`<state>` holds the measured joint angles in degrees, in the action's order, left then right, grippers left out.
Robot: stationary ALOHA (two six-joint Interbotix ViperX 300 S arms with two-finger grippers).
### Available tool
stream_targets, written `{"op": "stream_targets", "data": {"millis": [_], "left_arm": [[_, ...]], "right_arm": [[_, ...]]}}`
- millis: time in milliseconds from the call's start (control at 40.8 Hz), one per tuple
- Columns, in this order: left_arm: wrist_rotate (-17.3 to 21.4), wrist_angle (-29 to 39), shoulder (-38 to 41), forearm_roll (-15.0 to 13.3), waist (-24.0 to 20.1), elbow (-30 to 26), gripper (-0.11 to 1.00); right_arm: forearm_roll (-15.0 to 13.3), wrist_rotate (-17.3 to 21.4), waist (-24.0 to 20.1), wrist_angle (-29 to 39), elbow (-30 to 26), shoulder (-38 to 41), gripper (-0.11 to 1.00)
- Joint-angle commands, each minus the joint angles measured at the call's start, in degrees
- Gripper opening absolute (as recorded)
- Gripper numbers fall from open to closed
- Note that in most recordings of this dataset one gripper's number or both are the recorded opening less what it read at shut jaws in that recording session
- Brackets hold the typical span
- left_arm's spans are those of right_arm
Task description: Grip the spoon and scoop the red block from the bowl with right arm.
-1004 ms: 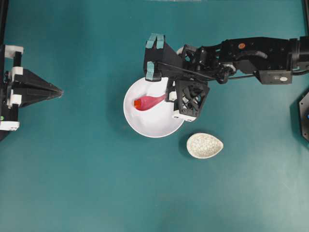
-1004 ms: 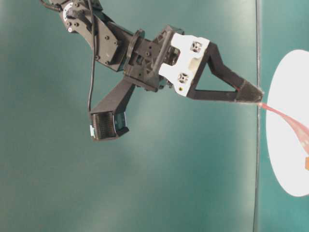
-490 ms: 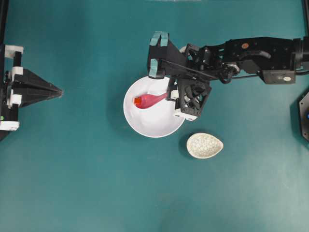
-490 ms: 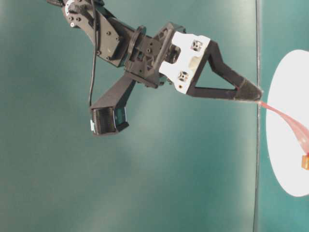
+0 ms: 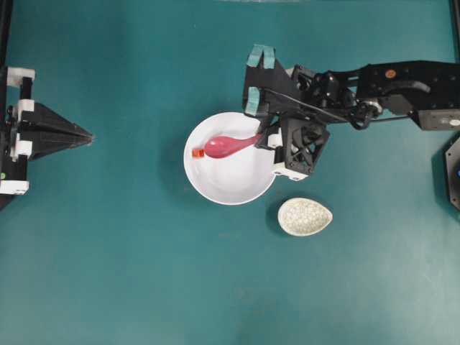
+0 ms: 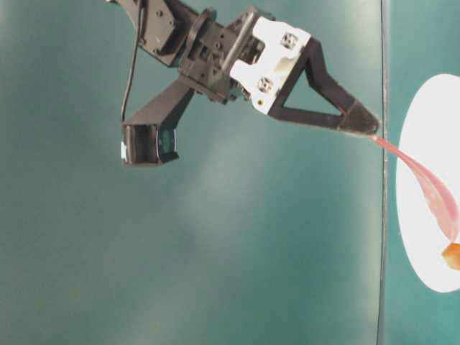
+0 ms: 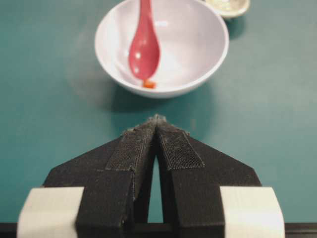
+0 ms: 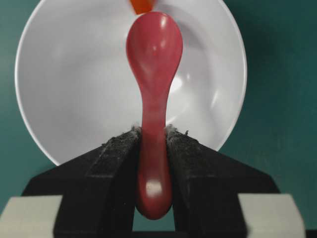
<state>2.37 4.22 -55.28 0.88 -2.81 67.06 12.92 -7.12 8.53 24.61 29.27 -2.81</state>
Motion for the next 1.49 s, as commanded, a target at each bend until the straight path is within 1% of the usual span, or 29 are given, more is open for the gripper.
{"op": "stream_targets", "data": {"millis": [0,245,318,514,661,1102,1470], "left_arm": [[0.0,-0.3,0.3,0.3,-0.1,-1.4,0.0],[0.0,-0.3,0.4,0.2,-0.1,-1.5,0.0],[0.0,-0.3,0.3,0.2,-0.1,-1.5,0.0],[0.0,-0.3,0.4,0.2,-0.1,-1.5,0.0],[0.0,-0.3,0.3,0.2,-0.1,-1.4,0.0],[0.0,-0.4,0.3,0.2,-0.1,-1.5,0.0],[-0.1,-0.4,0.3,0.2,-0.1,-1.5,0.0]], "right_arm": [[0.2,0.1,-0.2,-0.7,-0.4,-1.8,0.24],[0.2,0.0,-0.2,-0.4,-0.7,-1.9,0.24],[0.2,0.0,-0.2,0.3,-1.6,-2.5,0.24],[0.1,0.1,-0.1,5.7,-3.1,-4.5,0.24],[0.1,0.2,-0.1,9.1,-2.5,-6.6,0.24],[0.1,0.3,-0.1,12.7,-0.4,-12.0,0.24],[0.1,3.4,-0.1,14.2,3.1,-17.5,0.24]]}}
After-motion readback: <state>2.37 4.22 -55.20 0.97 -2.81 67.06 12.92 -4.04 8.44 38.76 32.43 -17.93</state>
